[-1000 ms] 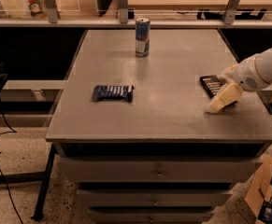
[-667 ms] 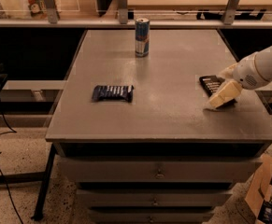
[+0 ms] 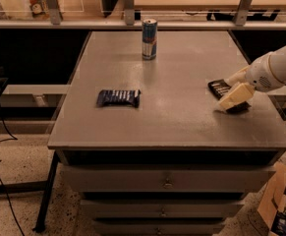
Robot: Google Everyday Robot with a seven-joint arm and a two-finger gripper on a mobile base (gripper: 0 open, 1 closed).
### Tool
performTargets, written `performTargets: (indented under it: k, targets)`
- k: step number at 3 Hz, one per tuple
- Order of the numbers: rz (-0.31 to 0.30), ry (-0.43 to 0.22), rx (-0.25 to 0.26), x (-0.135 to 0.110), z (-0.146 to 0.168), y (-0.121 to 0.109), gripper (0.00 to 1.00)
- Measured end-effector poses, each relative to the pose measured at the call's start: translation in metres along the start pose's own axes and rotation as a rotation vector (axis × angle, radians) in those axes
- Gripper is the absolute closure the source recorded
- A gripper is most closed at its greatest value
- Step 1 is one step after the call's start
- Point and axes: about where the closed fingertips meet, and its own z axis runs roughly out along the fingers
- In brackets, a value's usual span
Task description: Move rxbar chocolate near redbull can
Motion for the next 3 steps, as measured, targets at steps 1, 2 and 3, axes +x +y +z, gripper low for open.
performTargets:
  k: [1,2,3]
  targets:
    - [0.000,0.000,0.000,-0.006,-0.008,-0.001,1.00]
    - [0.000,0.000,0.000,-0.006,-0.007,-0.001,1.00]
    - [-0.037,-0.022,-0.029,-0.025,-0.015,0.001,1.00]
